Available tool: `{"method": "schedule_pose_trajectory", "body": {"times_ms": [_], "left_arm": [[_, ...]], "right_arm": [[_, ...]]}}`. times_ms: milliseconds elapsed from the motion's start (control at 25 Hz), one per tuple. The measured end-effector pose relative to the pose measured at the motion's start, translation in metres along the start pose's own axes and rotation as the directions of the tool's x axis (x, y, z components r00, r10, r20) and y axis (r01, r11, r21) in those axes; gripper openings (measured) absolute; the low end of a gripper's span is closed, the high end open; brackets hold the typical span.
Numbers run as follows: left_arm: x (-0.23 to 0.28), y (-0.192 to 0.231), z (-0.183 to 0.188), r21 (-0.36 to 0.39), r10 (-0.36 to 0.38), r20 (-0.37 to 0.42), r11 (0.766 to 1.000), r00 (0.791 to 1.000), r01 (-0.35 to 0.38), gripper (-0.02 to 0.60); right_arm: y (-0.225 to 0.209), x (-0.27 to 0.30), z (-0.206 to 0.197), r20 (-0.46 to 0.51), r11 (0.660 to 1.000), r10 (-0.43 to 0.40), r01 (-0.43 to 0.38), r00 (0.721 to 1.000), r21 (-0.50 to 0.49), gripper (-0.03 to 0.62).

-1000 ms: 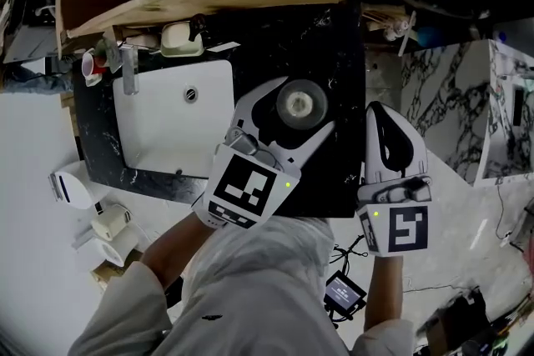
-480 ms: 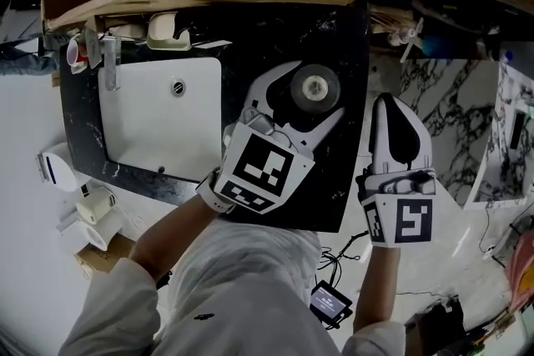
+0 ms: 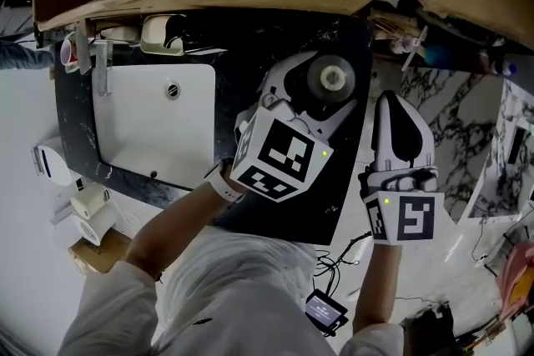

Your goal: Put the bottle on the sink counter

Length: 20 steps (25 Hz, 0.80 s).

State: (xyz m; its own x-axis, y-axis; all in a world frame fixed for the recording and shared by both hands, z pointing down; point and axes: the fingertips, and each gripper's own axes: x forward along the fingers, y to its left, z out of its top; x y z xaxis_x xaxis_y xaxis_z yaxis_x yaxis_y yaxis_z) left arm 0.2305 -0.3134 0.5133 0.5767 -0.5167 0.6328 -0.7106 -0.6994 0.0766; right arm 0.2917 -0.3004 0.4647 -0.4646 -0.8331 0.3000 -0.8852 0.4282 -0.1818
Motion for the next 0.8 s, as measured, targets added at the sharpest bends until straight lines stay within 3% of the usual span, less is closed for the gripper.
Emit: {"method": "schedule_pose_trajectory", "body": {"times_ms": [800], "left_arm": [[0.065, 0.019, 0.018, 0.052, 0.068, 0.034, 0.996, 0.997, -0.070, 0.334]], "right_arm": [[-0.029, 0.020, -0.019, -0.022, 1.000, -0.021, 0.021, 1.000, 0.014, 0.011]]}}
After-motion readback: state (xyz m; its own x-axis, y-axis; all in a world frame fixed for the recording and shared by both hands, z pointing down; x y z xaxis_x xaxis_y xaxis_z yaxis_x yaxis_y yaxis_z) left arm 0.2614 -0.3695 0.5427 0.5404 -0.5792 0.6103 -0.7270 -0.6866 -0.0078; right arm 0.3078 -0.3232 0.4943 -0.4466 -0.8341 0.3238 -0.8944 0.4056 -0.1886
